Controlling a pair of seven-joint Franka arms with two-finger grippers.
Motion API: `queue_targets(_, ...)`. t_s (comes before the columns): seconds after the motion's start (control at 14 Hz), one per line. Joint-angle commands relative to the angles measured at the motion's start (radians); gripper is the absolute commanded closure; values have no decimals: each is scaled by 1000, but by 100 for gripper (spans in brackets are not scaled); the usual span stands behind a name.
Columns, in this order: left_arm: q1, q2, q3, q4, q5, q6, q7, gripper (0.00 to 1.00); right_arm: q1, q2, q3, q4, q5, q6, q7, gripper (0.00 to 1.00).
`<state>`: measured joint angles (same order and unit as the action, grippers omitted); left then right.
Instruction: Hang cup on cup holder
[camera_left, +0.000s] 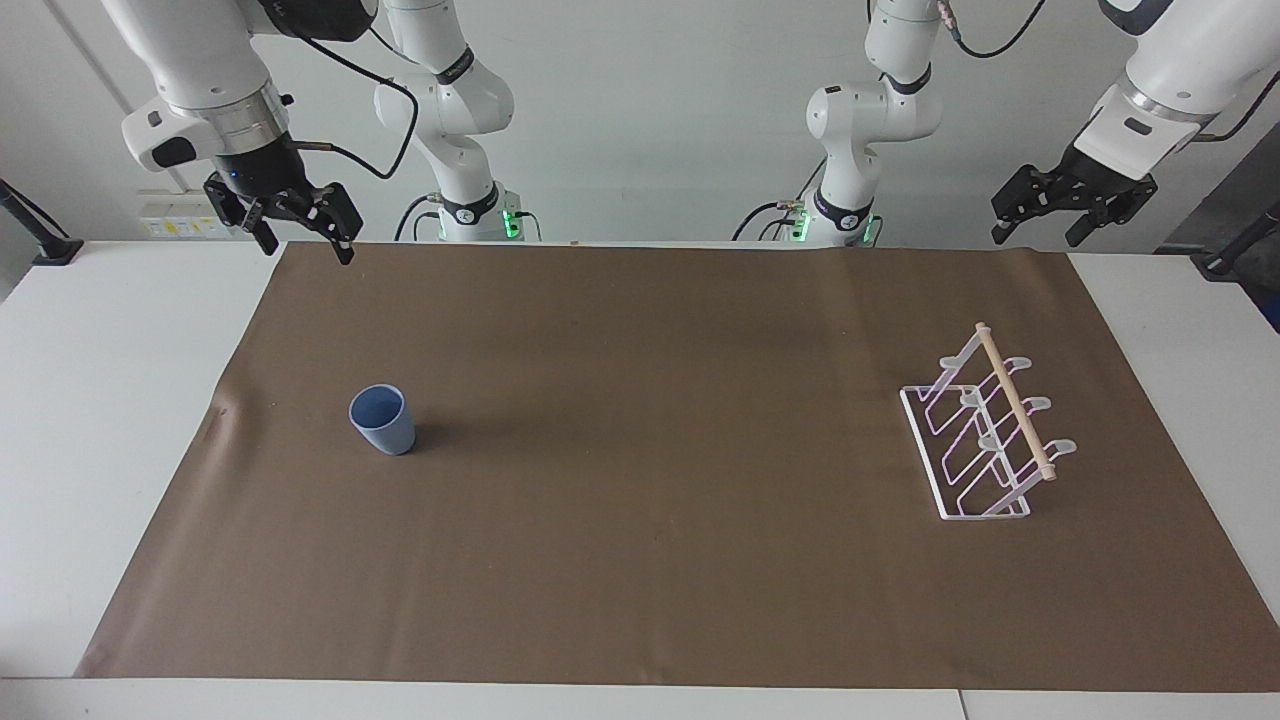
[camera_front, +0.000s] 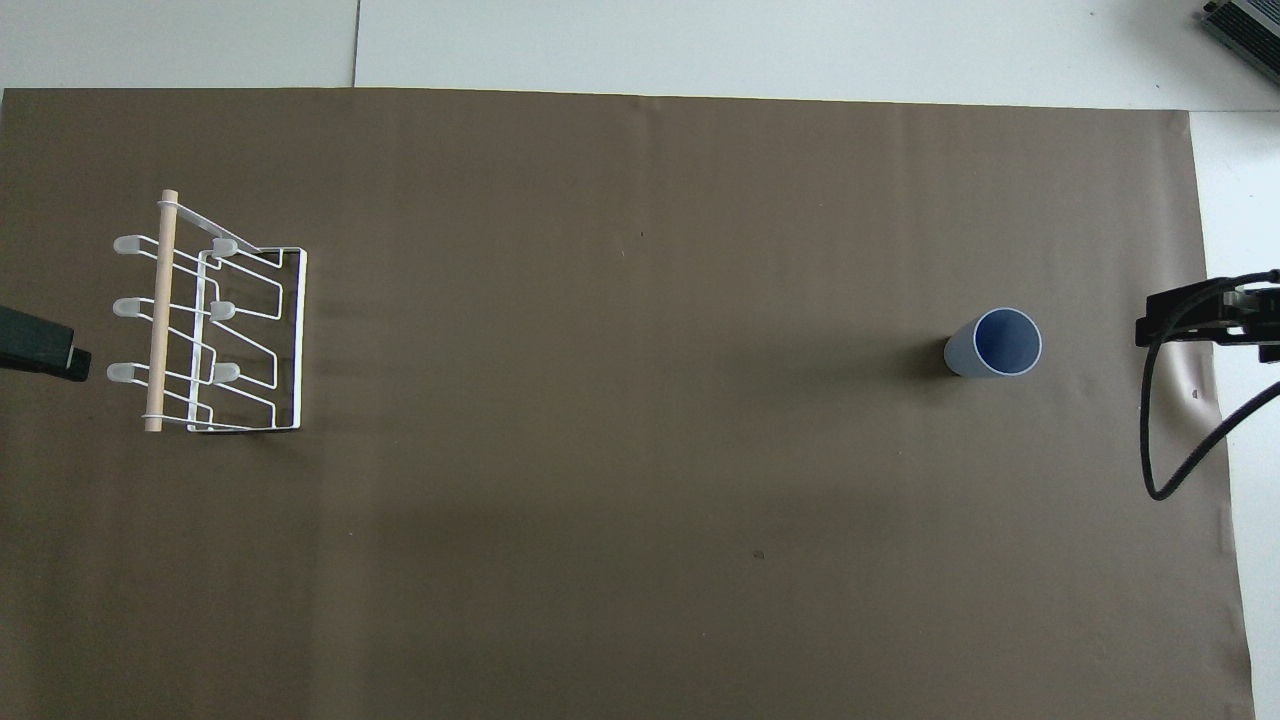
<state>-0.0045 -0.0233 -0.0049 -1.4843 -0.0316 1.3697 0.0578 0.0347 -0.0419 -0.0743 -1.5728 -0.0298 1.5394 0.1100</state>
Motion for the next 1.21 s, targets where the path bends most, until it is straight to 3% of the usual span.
queue_targets(0.0,6,-26,-3,-28,12,2,-7,0,-1,-26,4,-32,-12,16,-7,0)
queue_targets(1.14,6,-26,-3,-28,12,2,-7,0,-7,-32,4,-53,-1,41,-12,0)
